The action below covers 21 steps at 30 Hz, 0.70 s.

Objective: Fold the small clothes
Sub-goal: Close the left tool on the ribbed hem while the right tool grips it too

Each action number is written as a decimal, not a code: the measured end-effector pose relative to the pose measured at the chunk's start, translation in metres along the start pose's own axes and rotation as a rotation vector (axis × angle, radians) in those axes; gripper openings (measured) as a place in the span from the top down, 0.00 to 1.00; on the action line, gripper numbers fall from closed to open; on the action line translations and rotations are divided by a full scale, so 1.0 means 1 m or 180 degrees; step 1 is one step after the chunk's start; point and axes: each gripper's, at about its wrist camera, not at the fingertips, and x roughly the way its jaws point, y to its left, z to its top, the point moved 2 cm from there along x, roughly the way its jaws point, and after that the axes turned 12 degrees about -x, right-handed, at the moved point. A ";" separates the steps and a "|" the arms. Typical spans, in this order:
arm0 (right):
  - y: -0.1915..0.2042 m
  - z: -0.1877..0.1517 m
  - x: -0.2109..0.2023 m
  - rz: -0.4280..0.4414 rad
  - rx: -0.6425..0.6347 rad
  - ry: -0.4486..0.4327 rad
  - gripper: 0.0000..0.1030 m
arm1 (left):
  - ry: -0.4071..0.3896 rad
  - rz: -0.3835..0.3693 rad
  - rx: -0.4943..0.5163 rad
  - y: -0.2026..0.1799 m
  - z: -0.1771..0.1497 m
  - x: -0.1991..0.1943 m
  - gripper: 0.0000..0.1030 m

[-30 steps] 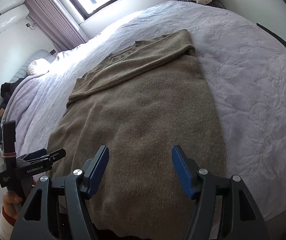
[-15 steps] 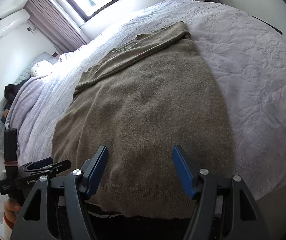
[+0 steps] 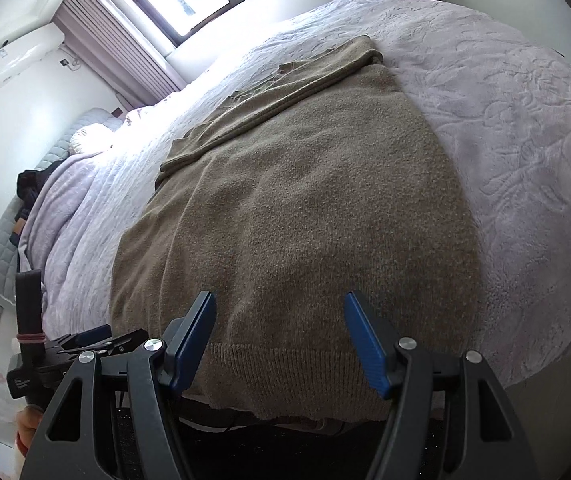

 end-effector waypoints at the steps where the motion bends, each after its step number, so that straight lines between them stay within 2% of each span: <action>1: -0.001 -0.001 0.001 0.0007 0.0006 0.0002 0.32 | -0.0003 -0.0011 -0.0006 0.002 -0.002 -0.001 0.01; 6: -0.002 -0.007 0.001 0.0048 0.0012 0.0005 0.32 | -0.0045 -0.0146 -0.0073 0.017 -0.006 -0.005 0.01; 13: -0.016 -0.010 -0.008 0.0150 0.0081 -0.0091 0.32 | -0.0222 -0.0408 -0.0126 0.067 -0.002 -0.006 0.01; 16: -0.027 -0.007 -0.019 0.0102 0.0058 -0.0193 0.32 | -0.0156 -0.0642 -0.0096 0.085 -0.007 -0.003 0.01; 21: -0.056 -0.003 -0.037 0.0046 0.0232 -0.0345 0.32 | -0.0108 -0.1044 0.0070 0.087 -0.013 -0.013 0.01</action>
